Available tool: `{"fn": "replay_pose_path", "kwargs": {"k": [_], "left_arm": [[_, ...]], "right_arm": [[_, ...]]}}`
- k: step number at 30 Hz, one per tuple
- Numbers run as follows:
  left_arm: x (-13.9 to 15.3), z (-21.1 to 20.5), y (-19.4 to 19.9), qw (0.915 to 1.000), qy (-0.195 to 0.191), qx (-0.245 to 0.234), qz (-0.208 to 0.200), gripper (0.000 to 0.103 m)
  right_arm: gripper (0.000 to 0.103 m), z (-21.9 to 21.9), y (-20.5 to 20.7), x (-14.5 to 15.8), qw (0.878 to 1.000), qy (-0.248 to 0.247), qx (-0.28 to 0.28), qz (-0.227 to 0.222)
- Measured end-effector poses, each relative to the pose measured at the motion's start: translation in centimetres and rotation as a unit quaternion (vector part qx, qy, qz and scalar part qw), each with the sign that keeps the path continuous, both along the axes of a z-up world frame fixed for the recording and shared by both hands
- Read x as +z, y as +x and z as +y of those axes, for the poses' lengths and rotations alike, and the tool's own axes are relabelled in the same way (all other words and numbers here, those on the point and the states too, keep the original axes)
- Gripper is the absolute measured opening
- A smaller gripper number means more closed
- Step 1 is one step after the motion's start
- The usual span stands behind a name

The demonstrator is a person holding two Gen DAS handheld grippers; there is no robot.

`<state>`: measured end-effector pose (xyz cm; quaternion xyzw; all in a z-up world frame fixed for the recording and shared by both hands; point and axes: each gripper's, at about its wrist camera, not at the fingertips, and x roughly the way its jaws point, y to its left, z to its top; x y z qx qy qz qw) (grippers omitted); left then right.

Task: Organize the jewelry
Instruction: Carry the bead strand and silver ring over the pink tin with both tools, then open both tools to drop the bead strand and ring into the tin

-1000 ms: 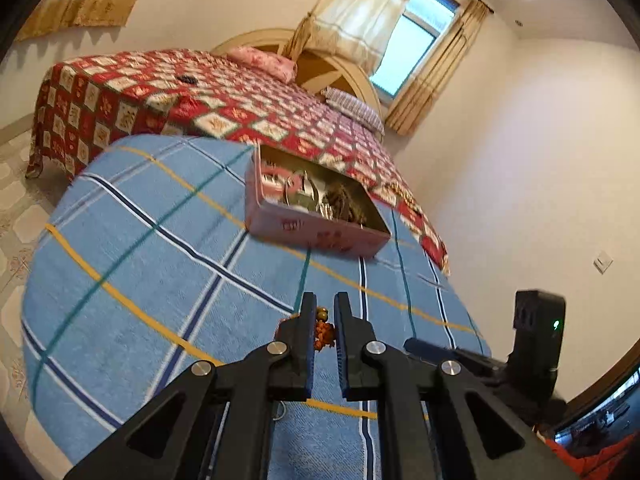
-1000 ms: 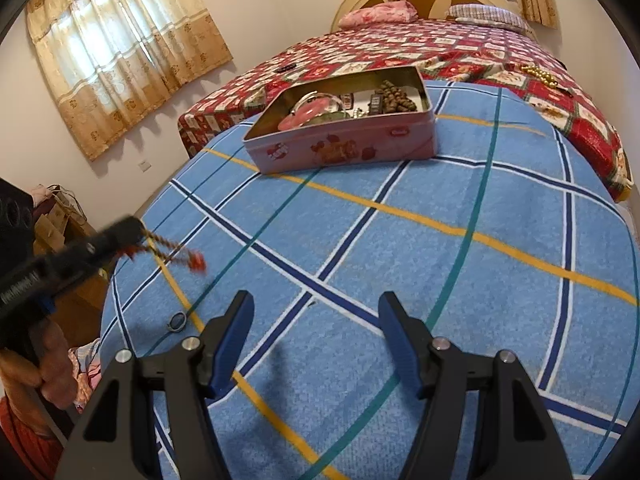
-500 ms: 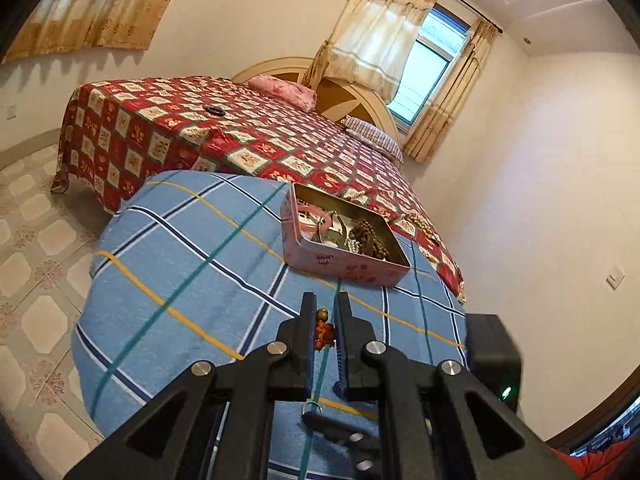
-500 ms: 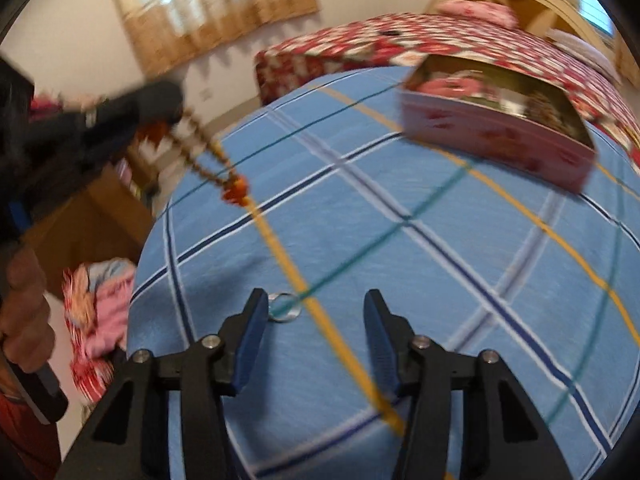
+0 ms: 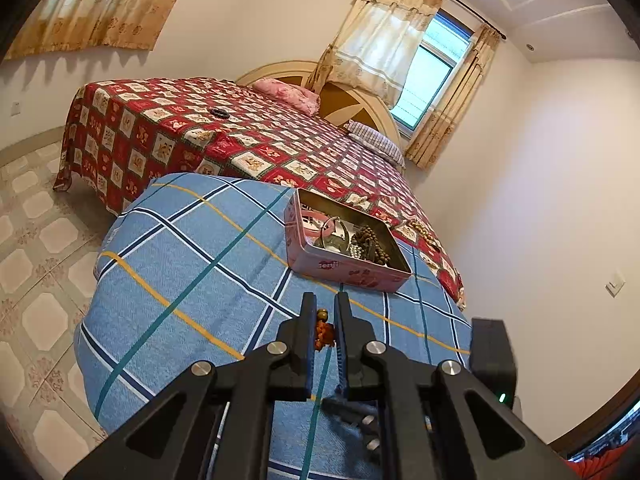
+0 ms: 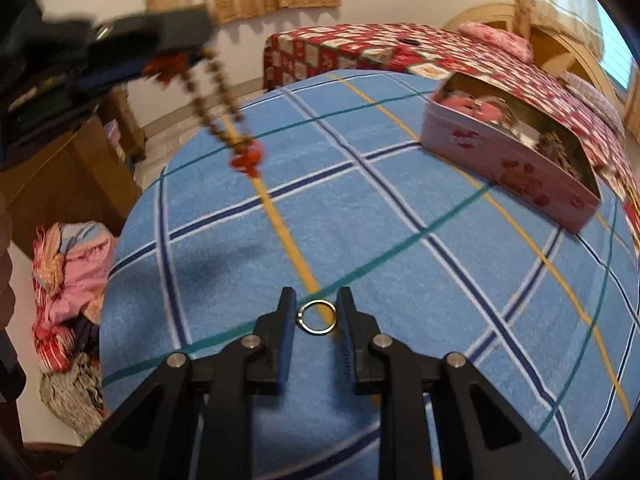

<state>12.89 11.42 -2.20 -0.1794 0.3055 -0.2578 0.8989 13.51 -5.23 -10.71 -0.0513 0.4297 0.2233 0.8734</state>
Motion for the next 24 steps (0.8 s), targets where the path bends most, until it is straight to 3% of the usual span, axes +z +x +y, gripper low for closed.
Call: {"fn": "replay_pose_path", "kwargs": {"k": [6, 13, 19, 24], "left_arm": [[-0.1, -1.6, 0.5, 0.9998, 0.004, -0.018, 0.004, 0.008], [-0.1, -5.6, 2.7, 0.998, 0.009, -0.062, 0.004, 0.008], [1.6, -9.8, 6.7, 0.9954, 0.003, -0.094, -0.018, 0.008], [2.5, -11.9, 10.9, 0.9952, -0.007, -0.091, -0.036, 0.008]], "right_arm": [[0.024, -5.7, 0.9, 2.2, 0.996, 0.058, -0.072, -0.015], [0.024, -11.3, 2.3, 4.6, 0.985, 0.064, -0.153, -0.045], [0.024, -14.0, 4.9, 6.3, 0.976, 0.071, -0.192, -0.069], [0.024, -15.6, 8.6, 7.8, 0.971, 0.078, -0.206, -0.092]]}}
